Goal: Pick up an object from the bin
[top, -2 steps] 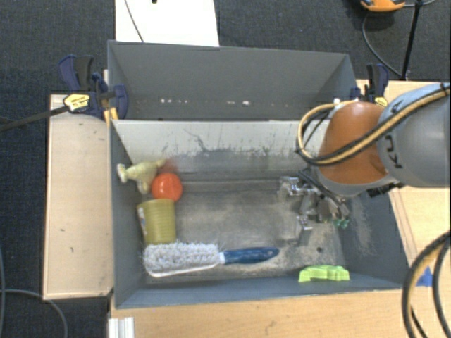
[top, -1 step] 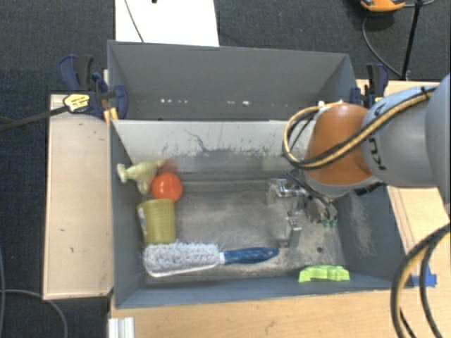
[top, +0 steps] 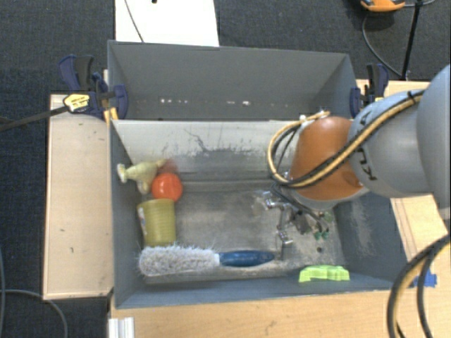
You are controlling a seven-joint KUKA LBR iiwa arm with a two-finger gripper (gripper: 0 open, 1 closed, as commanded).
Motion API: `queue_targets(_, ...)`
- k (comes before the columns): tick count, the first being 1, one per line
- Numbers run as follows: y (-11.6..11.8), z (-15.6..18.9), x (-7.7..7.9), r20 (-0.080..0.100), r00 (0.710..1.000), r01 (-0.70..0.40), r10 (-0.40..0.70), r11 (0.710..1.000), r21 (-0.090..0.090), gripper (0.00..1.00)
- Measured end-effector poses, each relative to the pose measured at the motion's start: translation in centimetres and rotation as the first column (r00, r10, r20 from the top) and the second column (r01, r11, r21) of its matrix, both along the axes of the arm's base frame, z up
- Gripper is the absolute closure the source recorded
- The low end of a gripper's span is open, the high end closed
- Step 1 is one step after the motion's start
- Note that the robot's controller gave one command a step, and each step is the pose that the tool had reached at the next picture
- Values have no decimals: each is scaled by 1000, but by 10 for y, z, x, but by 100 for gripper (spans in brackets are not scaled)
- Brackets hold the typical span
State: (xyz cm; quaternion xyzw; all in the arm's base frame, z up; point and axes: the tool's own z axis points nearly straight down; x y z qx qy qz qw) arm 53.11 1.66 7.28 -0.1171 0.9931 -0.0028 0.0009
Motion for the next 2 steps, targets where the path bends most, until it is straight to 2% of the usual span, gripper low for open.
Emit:
queue_targets(1, 58, 9, 27, -3, 996, -86, 86, 996, 2, 0)
queue_targets(2, 90, 10, 49, 5, 995, -100, 100, 995, 5, 0)
